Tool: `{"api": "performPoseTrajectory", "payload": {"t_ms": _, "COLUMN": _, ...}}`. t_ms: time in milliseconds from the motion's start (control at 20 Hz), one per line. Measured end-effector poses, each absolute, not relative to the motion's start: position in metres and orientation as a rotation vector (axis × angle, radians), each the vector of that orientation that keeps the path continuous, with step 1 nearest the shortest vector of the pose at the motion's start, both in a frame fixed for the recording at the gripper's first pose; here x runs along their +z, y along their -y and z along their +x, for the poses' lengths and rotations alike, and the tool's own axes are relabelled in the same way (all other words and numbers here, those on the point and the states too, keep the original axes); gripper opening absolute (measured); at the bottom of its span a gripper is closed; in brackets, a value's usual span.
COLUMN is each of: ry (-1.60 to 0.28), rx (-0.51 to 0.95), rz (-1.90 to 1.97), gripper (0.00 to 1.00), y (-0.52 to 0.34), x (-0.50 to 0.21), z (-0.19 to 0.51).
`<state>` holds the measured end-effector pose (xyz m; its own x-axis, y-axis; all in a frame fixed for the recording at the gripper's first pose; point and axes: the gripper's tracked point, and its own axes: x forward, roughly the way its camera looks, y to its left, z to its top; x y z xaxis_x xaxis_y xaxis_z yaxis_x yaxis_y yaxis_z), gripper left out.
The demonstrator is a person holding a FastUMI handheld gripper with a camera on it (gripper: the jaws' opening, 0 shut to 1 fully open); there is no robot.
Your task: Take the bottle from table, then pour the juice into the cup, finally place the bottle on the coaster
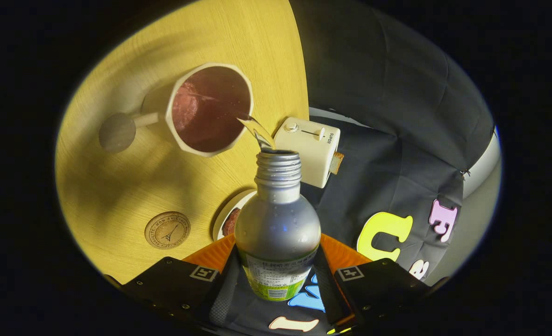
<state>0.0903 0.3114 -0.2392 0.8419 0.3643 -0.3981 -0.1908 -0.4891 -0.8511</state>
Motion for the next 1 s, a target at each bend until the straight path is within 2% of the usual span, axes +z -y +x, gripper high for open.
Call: {"api": "performPoseTrajectory", "payload": {"t_ms": 1000, "ry": 0.187, "rx": 0.643, "rz": -2.064, "gripper": 0.77, "y": -0.311, "x": -0.219, "z": 0.097}}
